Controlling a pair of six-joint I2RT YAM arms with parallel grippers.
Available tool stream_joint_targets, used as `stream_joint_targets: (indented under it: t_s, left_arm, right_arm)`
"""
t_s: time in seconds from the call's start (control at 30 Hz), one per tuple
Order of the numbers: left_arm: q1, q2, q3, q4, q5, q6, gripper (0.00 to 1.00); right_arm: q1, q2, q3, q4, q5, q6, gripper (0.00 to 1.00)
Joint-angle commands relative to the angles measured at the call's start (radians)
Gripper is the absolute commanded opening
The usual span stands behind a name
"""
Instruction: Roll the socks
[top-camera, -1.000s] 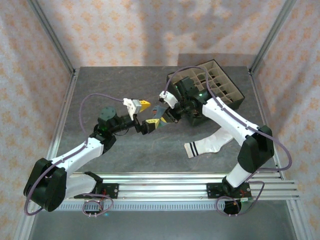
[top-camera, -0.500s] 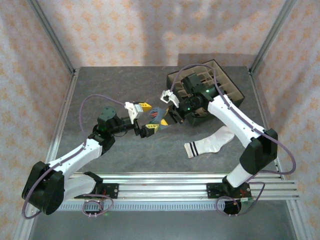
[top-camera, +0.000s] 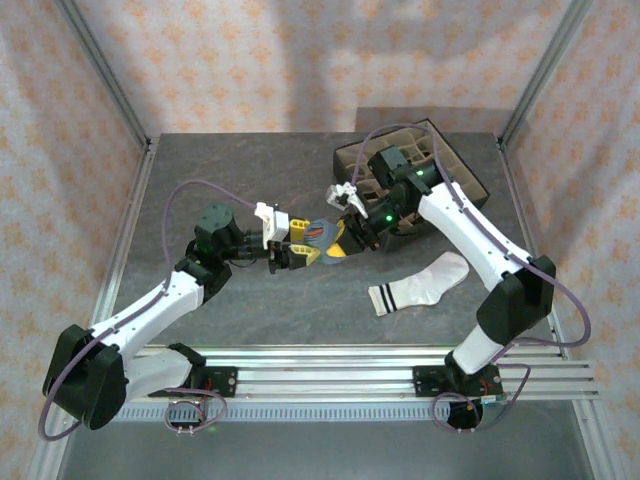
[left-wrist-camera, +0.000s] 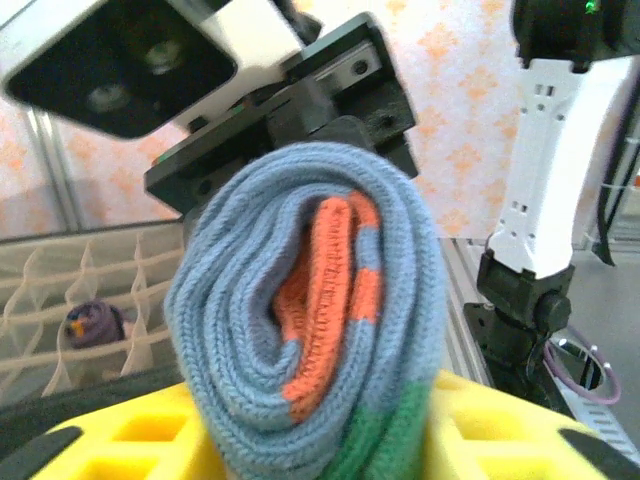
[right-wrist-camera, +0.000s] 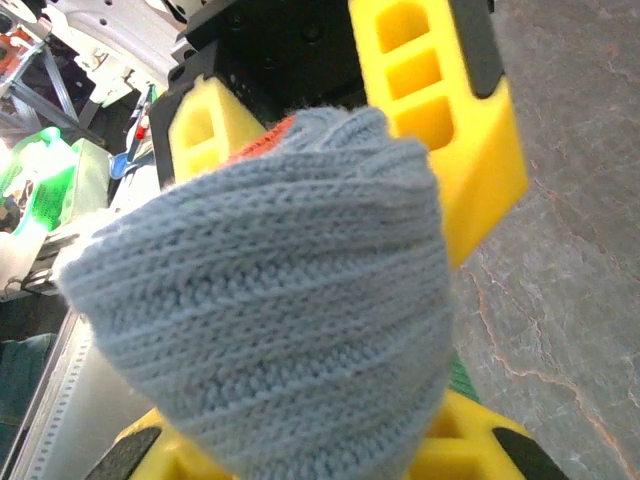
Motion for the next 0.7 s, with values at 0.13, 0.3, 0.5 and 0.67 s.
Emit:
stream_joint_targets:
  t_s: [0.13, 0.3, 0.5, 0.67]
  left_arm:
    - [0.015, -0.001, 0.04, 0.069, -0.049, -0.077, 0.1]
    - [0.016, -0.023, 0.024, 0.065, -0.073, -0.078, 0.0]
    - [0.017, -0.057, 0.014, -0.015, -0.133, -0.025, 0.0]
    - [0.017, -0.084, -0.004, -0.065, -0.238, 0.03, 0.0]
  right_arm:
    - [0.027, 0.029, 0.046, -0.134, -0.126, -0.044, 0.06]
    - [0.026, 0.032, 0.055, -0.031, -0.073, 0.056, 0.33]
    - [0.007, -0.018, 0.017, 0.142, 0.09, 0.204, 0.46]
    - [-0.039, -0.082, -0.033, 0.279, 0.291, 0.325, 0.57]
